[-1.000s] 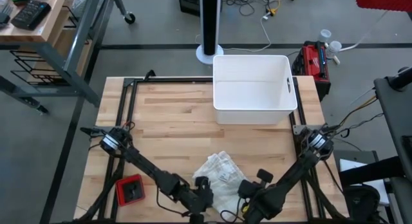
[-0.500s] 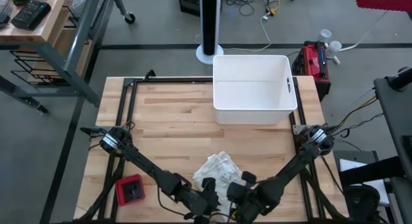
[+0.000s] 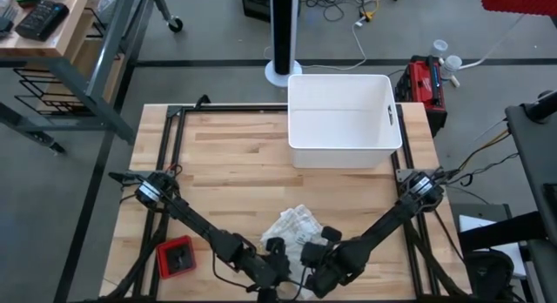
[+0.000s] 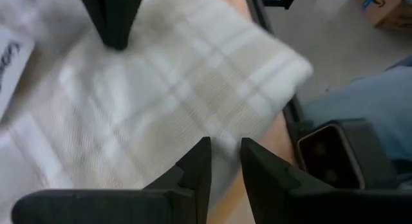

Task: Fold towel
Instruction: Stack the light brown kitchen towel on top of the yellow kitchen towel

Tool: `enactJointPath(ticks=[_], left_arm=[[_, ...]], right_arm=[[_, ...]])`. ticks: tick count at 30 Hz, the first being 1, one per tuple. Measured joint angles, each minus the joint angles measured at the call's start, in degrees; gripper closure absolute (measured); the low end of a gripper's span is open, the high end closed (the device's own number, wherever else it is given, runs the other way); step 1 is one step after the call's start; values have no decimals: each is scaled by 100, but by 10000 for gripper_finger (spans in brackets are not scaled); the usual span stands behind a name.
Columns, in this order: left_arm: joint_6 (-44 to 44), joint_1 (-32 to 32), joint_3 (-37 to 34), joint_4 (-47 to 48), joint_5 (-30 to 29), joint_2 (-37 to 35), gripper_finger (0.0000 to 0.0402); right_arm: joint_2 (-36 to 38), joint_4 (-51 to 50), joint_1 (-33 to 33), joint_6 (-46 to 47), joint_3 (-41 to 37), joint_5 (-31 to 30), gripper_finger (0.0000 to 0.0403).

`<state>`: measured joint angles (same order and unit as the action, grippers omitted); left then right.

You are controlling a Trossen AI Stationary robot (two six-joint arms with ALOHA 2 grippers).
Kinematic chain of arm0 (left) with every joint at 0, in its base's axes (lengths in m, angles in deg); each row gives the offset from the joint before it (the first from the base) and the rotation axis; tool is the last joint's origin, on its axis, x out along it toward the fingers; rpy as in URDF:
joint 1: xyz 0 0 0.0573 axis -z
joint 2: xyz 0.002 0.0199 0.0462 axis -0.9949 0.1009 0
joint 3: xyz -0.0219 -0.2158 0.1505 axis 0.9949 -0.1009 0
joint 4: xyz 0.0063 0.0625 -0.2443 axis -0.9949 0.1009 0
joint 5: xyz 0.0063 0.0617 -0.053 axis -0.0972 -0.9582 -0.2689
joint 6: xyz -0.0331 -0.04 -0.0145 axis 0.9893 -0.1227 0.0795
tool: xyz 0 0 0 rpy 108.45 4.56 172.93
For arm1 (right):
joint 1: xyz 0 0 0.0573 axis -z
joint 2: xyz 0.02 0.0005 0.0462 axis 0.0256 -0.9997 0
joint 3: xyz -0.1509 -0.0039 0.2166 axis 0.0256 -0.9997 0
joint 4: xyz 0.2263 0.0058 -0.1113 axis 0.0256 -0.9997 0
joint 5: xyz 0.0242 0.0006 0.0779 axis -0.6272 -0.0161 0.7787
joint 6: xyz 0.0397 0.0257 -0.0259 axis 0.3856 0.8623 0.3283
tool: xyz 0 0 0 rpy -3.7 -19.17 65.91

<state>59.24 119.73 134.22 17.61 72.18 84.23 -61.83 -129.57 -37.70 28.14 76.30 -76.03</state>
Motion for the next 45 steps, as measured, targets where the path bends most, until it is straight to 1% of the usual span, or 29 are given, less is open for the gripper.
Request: enactJointPath(ticks=[4, 13, 20, 24, 29, 32, 35, 37, 40, 45], left_arm=[[147, -8, -177, -78, -6, 0, 326], [237, -17, -244, -118, -45, 0, 326], [240, -10, -253, -123, 7, 0, 326], [240, 15, -197, -115, 26, -90, 326], [-70, 55, 59, -200, 33, -264, 326], [-263, 31, 141, -153, -177, -254, 326], [-315, -18, 160, -167, -527, -254, 326], [-310, -51, 160, -137, -566, -254, 326], [-259, -103, 147, -144, -590, -216, 326], [-191, -146, 84, -123, -594, -124, 326]], right_arm=[[-27, -384, 17, 74, -10, 29, 403], [-1, -1778, 16, 535, -11, 2, 403], [142, -2164, 7, 617, -17, 3, 403], [413, -2288, -18, 706, -19, -79, 403], [809, -2037, -19, 621, -19, -356, 403], [889, -1512, -8, 327, -19, -487, 403], [880, -858, 19, -34, -19, -489, 403], [828, -361, 47, -259, -19, -493, 403], [717, 60, 92, -498, -25, -470, 403], [481, 212, 184, -577, -30, -437, 403]])
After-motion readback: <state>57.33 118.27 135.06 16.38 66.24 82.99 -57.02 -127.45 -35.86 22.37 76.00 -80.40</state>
